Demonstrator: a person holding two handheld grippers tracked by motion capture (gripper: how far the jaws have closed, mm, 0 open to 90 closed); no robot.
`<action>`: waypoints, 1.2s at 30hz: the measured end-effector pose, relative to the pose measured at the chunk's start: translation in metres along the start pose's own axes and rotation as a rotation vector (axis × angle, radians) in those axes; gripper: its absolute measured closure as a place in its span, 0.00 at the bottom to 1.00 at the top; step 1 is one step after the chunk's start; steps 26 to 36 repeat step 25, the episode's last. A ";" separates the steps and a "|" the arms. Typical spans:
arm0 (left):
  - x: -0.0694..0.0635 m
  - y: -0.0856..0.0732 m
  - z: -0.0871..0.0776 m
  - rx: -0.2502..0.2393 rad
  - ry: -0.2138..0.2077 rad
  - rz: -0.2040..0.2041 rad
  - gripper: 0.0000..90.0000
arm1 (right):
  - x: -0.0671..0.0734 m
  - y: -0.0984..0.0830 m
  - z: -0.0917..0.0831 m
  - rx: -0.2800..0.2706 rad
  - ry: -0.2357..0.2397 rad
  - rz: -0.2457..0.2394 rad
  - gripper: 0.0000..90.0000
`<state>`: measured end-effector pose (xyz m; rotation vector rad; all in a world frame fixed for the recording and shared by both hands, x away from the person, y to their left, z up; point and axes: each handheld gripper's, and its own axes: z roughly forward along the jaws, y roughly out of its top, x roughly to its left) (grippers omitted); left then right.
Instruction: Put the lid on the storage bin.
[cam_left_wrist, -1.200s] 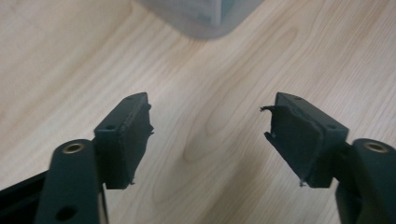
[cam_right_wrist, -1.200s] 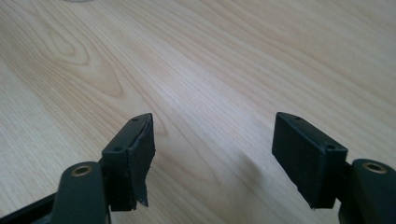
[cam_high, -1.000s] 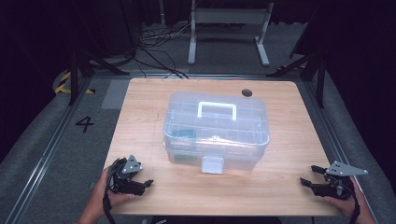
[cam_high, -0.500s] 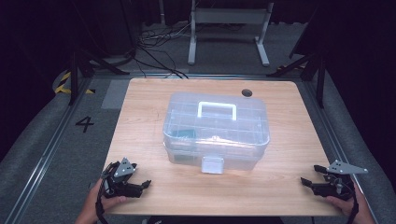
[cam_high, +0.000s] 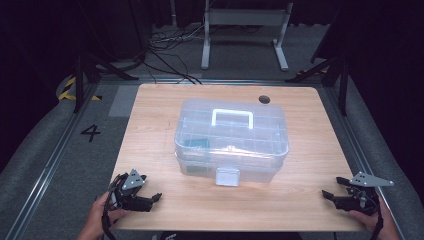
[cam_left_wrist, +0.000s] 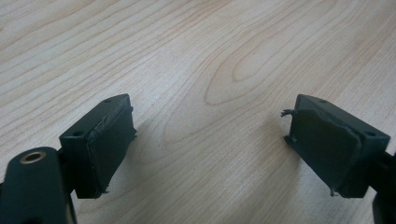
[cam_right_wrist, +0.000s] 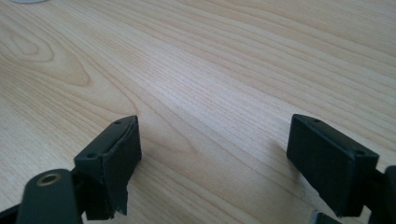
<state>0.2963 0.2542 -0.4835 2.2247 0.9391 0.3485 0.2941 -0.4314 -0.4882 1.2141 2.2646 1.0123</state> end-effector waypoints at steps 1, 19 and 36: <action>0.000 0.000 0.000 0.000 -0.002 0.000 0.16 | 0.000 0.000 0.000 0.000 0.000 0.000 0.20; 0.000 0.000 0.000 0.001 -0.002 0.003 0.16 | 0.000 0.000 0.000 0.001 0.000 0.001 0.20; 0.000 0.000 0.000 0.001 -0.002 0.004 0.16 | 0.000 0.000 0.000 0.003 -0.001 0.001 0.19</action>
